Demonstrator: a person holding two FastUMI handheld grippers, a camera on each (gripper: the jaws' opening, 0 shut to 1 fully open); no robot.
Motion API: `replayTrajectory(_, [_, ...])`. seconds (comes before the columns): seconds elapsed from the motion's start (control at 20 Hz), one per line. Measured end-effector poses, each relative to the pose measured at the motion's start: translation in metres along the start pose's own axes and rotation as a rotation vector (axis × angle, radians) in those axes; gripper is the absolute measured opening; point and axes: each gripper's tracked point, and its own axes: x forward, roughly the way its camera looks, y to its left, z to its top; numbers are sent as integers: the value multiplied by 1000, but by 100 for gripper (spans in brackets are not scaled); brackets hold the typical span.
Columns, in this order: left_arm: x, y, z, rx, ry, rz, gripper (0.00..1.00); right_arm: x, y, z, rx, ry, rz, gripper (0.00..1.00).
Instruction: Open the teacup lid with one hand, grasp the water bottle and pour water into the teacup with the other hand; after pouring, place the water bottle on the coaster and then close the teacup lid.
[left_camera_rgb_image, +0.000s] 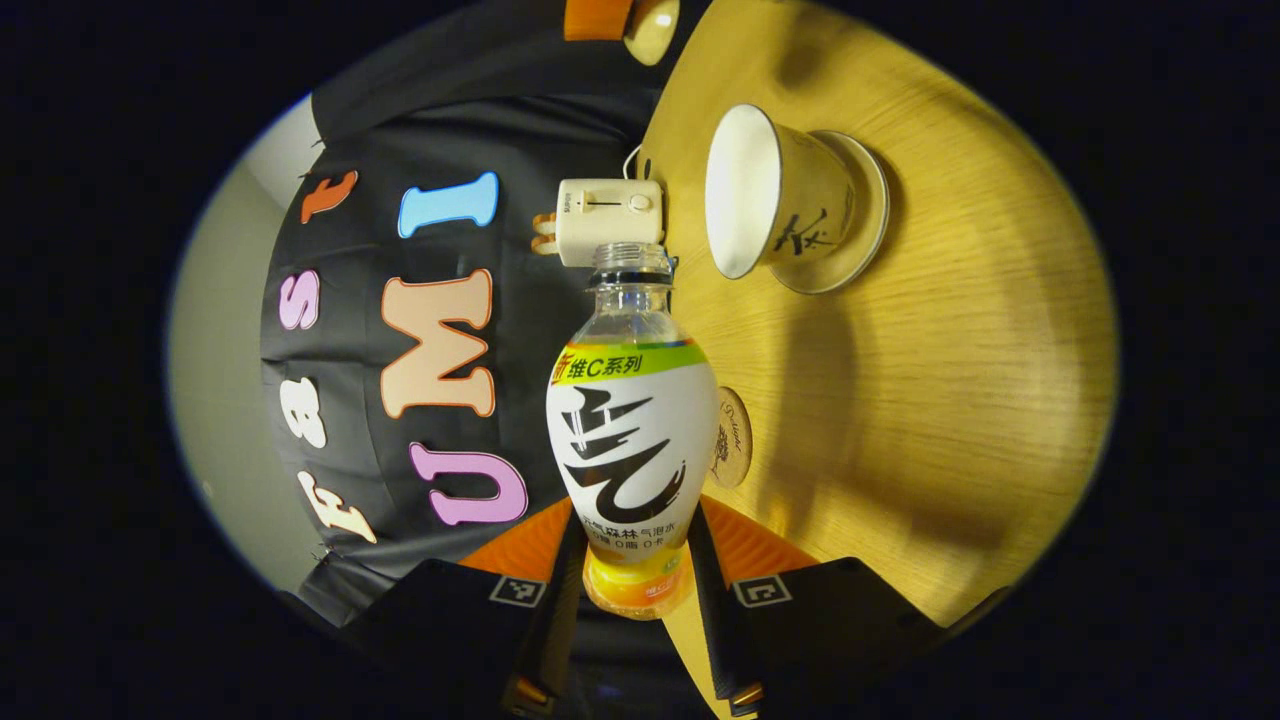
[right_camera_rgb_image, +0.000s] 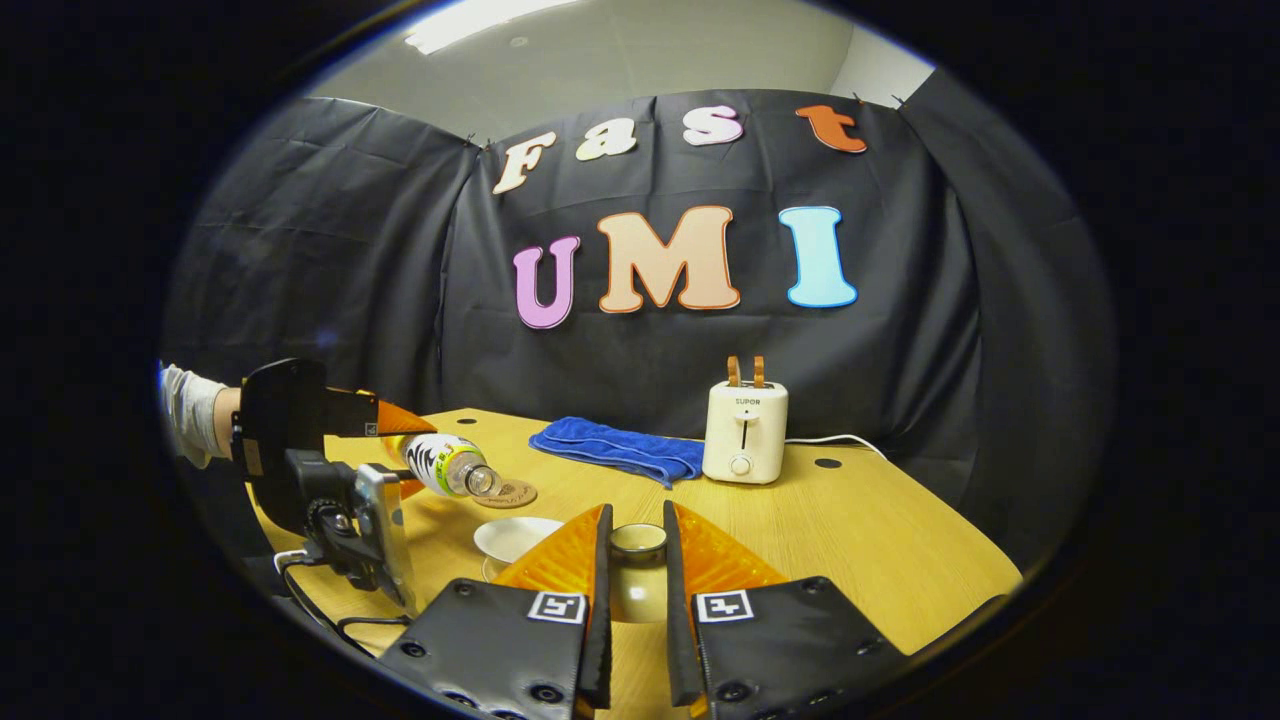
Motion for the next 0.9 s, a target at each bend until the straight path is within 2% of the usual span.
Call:
replayTrajectory(0.4, [5,1,0,152,3,-20,53,1,-2,-5,-7,5,3,26])
replayTrajectory(0.9, [6,12,4,295,-5,-27,53,3,-4,-11,-15,6,9,24])
